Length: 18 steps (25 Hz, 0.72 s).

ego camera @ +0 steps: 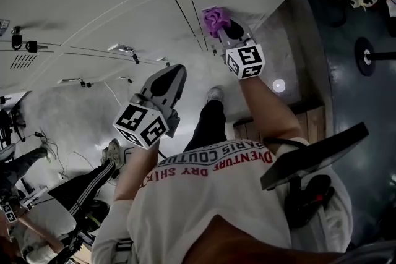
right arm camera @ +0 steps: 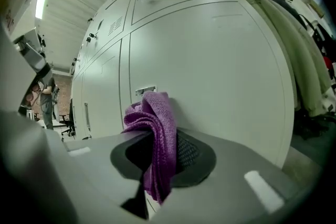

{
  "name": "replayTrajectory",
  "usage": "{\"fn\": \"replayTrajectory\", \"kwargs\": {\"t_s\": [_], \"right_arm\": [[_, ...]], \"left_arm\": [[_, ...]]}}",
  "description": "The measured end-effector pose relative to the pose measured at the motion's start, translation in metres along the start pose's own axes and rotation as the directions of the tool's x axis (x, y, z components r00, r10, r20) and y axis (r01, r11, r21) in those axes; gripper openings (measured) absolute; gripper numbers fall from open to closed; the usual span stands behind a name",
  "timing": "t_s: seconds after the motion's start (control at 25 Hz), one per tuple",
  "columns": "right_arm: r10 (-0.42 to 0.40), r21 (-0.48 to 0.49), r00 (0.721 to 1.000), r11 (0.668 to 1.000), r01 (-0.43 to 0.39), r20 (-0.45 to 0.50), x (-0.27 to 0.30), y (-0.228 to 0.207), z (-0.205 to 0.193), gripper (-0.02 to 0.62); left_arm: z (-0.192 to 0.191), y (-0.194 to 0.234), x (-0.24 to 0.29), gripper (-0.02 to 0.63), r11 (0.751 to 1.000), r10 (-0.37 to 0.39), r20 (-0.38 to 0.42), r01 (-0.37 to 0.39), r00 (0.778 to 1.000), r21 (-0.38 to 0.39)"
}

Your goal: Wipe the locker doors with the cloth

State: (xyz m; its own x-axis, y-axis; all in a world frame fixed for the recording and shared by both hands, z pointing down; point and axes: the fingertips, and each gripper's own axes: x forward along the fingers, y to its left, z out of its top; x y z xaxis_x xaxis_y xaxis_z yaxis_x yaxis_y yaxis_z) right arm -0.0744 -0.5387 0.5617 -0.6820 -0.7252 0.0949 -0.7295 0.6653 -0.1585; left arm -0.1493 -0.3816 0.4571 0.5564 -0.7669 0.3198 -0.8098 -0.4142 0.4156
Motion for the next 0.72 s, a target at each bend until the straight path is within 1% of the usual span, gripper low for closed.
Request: {"fn": "replayTrajectory", "kwargs": {"t_s": [0.08, 0.16, 0.36, 0.44, 0.56, 0.72], "right_arm": [[-0.019, 0.011, 1.0, 1.0, 0.019, 0.009, -0.003, -0.011, 0.003, 0.055], [-0.056, 0.016, 0.998, 0.998, 0.055, 0.021, -0.01, -0.029, 0.007, 0.055], [-0.104, -0.029, 0.994, 0.994, 0.104, 0.019, -0.03, -0.078, 0.015, 0.055], [-0.153, -0.015, 0.988, 0.988, 0.153, 0.021, -0.04, -0.102, 0.016, 0.055], [-0.269, 0.053, 0.963, 0.962, 0.267, 0.029, -0.058, -0.146, 0.016, 0.055], [-0.38, 0.096, 0.925, 0.922, 0.376, 0.02, -0.076, -0.192, 0.01, 0.055]], "left_arm": [[-0.001, -0.001, 0.003, -0.001, 1.0, -0.006, -0.005, 0.006, 1.0, 0.005], [-0.003, -0.002, 0.007, 0.0, 1.0, -0.01, -0.009, 0.01, 1.0, 0.01], [-0.01, -0.009, 0.01, -0.001, 1.0, -0.007, -0.008, 0.007, 1.0, 0.022], [-0.012, -0.01, 0.01, -0.001, 1.0, -0.01, -0.011, 0.011, 1.0, 0.027], [-0.014, -0.011, 0.011, 0.0, 1.0, -0.009, -0.009, 0.009, 1.0, 0.023], [-0.02, -0.012, 0.015, 0.0, 1.0, -0.01, -0.005, 0.01, 1.0, 0.027]]}}
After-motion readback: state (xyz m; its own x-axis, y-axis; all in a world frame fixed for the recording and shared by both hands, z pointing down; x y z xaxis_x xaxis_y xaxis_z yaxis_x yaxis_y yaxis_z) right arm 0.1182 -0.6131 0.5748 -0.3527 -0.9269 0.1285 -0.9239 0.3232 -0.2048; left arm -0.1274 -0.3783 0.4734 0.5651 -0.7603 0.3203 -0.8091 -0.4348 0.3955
